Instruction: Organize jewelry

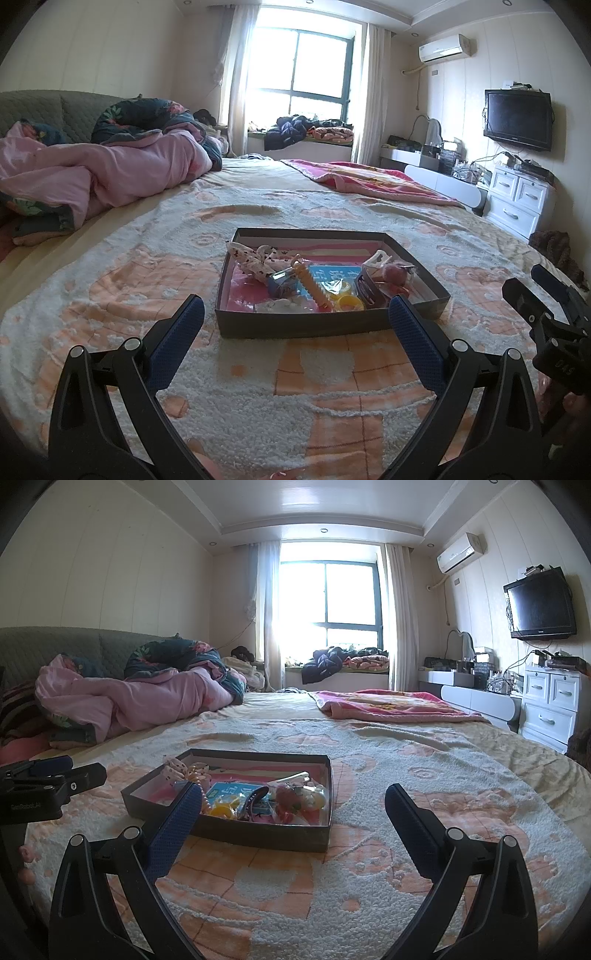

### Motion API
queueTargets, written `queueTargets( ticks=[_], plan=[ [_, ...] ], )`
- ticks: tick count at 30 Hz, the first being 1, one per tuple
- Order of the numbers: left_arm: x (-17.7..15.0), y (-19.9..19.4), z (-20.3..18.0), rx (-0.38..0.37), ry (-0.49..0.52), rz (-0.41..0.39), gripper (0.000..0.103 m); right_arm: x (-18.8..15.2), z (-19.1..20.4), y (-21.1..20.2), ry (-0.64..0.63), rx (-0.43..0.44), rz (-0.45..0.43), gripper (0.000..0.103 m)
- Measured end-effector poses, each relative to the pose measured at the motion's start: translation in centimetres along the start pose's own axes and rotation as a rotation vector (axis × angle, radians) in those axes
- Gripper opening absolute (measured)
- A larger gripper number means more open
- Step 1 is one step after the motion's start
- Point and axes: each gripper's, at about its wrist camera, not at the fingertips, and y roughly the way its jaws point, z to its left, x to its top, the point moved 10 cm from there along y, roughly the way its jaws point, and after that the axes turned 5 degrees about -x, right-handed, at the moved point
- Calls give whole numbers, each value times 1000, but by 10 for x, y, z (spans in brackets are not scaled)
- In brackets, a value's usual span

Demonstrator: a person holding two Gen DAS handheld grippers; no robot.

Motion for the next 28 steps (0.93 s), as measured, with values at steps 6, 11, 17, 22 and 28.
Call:
queueTargets(
  ticks=[6,11,17,22,28],
  plan=[
    [-2,3,-4,-4,13,10,92,0,0,0,0,-1,-1,97],
    [-5,6,-8,-11,17,24,92,0,-1,0,-1,-7,2,97],
    [-9,9,-7,-33,-13,45,92,-2,-10,-1,12,-38,4,97],
    [-7,16,28,60,-88,70,92,-3,-49,14,116,-103,57,96],
    [5,59,163,342,-271,214,92,-20,-187,85,247,-456,326,96]
  ],
)
